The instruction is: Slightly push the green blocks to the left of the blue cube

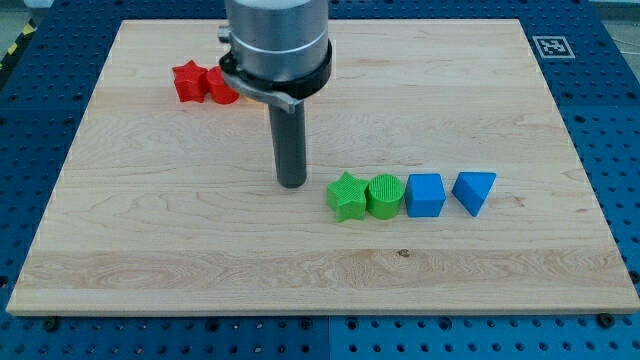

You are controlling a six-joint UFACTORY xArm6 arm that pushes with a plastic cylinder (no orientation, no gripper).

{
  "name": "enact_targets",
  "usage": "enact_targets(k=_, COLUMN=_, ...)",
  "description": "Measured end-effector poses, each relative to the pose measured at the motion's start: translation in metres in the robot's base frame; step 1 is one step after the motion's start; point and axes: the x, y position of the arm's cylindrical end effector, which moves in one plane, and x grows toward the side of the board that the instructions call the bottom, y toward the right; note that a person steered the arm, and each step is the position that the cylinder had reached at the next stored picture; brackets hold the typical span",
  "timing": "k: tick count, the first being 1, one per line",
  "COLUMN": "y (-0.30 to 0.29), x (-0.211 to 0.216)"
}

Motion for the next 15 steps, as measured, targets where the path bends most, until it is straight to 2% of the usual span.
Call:
enact_targets(k=2, y=0.014, x=0.048)
enact_targets(k=5, y=0.106, x=0.049)
enact_targets(k=9, y=0.270, x=0.049)
enact_targets(k=10, y=0.290, x=0.049)
enact_targets(k=11, y=0.289, x=0.052)
enact_targets(k=13, y=0.243, x=0.060)
enact_targets(k=15, y=0.236, x=0.059)
